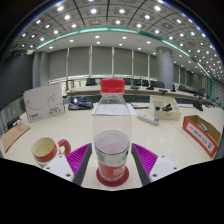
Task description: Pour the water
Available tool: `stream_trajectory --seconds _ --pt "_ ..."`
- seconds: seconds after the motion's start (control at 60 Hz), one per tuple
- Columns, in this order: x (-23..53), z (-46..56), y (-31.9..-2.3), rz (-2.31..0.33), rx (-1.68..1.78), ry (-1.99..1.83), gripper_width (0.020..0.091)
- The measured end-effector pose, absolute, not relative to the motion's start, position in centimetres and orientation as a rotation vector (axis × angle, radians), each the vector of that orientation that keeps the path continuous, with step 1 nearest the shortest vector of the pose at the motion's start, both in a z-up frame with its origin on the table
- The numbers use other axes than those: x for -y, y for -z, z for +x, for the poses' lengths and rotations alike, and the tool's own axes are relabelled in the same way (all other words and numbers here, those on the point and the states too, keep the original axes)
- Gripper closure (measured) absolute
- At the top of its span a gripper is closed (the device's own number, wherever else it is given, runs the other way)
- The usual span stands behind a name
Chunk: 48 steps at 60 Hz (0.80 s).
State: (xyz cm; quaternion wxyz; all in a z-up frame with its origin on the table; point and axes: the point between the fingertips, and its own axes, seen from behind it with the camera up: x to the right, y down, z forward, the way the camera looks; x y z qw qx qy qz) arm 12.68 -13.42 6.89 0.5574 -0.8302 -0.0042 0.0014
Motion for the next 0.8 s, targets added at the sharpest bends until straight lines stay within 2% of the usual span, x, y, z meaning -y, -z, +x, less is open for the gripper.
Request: stream_trajectory --seconds 0.017,0.067,0.133,0.583,0.8 --pt "13.6 12.6 -6.9 -1.967 0.003 -0.010 0.0230" --pt "14.3 12.4 -7.1 -1.998 -0.027 -0.026 0.0287" --pt "15.3 12.5 -7.6 -2.028 -0.067 -0.014 0.0238" --pt "31.3 5.4 -19.5 -2.143 -0.146 0.024 0.0244" --pt "38.3 2.8 -21.8 -2.155 -0.121 0.090 0.0247"
